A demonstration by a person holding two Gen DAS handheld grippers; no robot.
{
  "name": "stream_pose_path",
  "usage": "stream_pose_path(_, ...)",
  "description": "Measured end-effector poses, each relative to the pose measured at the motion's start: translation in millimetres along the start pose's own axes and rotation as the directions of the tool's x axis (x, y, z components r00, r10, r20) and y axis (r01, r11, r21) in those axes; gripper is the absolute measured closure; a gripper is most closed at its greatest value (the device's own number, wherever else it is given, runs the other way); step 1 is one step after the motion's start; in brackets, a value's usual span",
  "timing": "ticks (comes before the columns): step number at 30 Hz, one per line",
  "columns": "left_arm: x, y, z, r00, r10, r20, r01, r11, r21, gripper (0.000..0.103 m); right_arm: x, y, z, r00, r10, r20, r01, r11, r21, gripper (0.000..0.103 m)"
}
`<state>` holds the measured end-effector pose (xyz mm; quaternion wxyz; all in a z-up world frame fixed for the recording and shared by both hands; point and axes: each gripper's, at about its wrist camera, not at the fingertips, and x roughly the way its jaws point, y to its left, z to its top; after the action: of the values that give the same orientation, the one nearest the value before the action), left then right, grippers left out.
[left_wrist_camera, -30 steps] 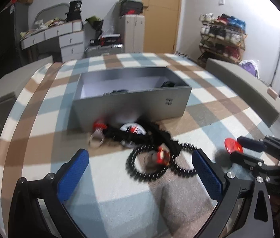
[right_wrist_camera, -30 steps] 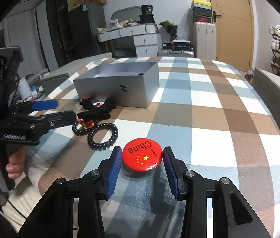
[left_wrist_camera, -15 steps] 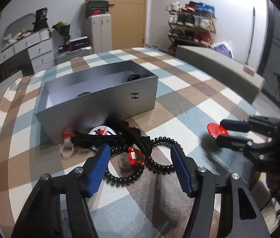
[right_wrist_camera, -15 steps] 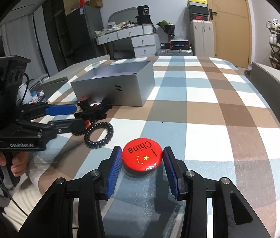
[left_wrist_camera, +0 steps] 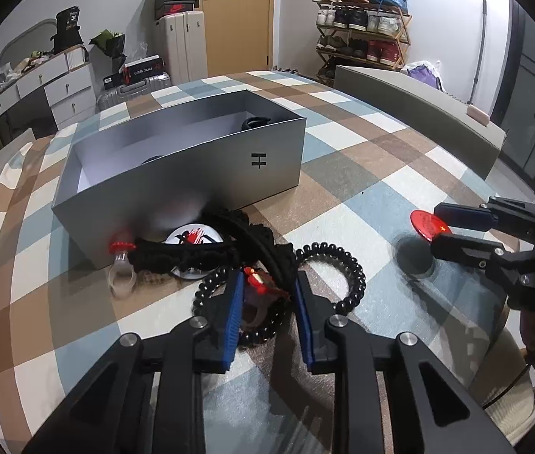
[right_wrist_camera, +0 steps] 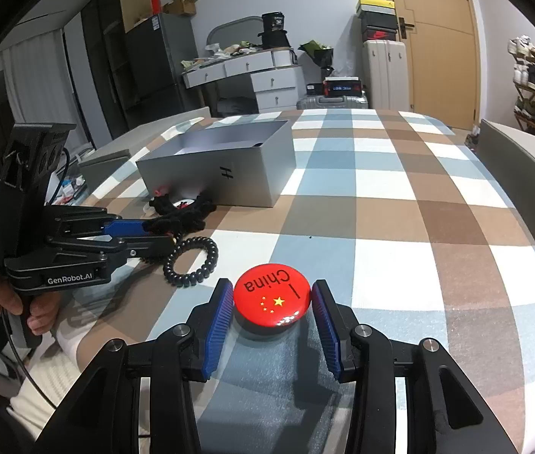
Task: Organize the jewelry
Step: 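Grasp the red-capped ring item with the left tool while the right tool holds the badge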
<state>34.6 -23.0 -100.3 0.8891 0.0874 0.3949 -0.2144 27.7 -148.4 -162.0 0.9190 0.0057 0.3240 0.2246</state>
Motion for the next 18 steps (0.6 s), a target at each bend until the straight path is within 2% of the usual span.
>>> stream_pose_path(10,-5,-3,-4,1.000,-0.002,0.002,0.002,1.000,0.022,0.086,-3,4,5,1.000,-0.006,0.004,0.006,1.000,-0.012,0.061)
stream_pose_path(18,-20,-7,-3,0.999,-0.048,0.017,0.048,0.998,0.036,0.086,-4,9,8,1.000,-0.004,0.004,0.004,1.000,-0.020,0.061)
